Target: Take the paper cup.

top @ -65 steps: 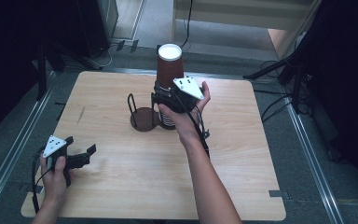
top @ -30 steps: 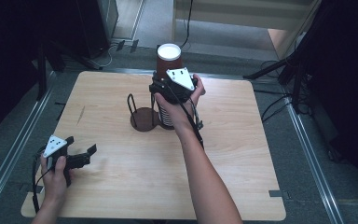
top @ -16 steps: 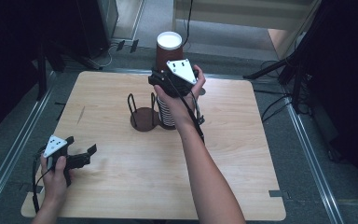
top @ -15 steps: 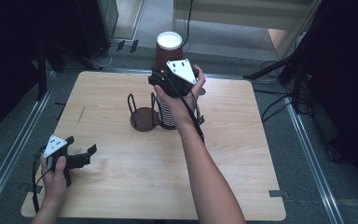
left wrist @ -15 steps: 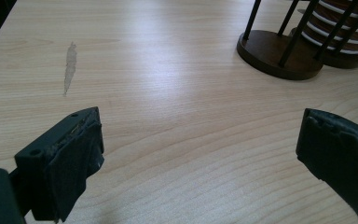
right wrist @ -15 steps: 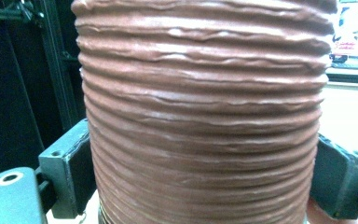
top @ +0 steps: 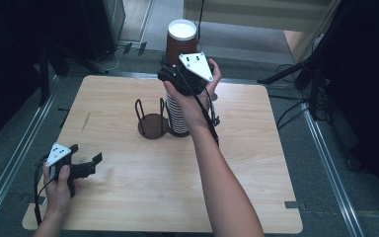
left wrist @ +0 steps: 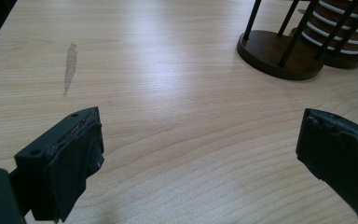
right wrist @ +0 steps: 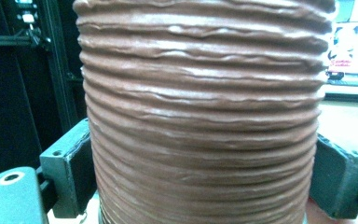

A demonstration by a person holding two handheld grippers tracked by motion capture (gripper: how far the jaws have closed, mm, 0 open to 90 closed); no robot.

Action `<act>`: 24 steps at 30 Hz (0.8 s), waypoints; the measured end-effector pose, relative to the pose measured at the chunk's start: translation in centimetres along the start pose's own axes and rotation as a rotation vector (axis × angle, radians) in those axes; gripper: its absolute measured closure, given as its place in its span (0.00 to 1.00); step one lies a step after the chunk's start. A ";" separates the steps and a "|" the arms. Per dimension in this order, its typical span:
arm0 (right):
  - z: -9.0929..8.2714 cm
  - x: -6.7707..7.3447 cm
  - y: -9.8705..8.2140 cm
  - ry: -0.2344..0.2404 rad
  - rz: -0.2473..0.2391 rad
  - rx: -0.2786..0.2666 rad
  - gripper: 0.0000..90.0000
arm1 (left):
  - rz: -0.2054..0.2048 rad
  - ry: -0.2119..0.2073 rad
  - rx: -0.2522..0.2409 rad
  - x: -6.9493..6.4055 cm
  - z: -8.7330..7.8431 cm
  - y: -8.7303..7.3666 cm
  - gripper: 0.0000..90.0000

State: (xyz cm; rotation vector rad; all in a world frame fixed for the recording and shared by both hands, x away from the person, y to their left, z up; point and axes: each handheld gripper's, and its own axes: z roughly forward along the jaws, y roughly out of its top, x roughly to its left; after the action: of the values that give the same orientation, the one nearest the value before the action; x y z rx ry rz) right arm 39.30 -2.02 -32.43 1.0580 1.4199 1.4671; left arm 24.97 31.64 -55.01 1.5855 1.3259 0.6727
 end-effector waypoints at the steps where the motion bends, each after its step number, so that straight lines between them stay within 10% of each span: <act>1: -0.1 -0.1 0.2 0.003 0.000 -0.006 0.13 | 0.000 0.000 0.000 0.0 0.0 0.0 0.01; 24: -2.0 -2.8 1.7 -0.034 0.042 -0.052 0.13 | 0.003 0.003 -0.001 0.0 0.0 0.0 0.01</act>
State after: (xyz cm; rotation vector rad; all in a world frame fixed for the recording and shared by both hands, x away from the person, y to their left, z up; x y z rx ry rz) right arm 38.27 -5.33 -30.83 1.0816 1.3359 1.5009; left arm 24.98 31.63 -55.02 1.5862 1.3261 0.6777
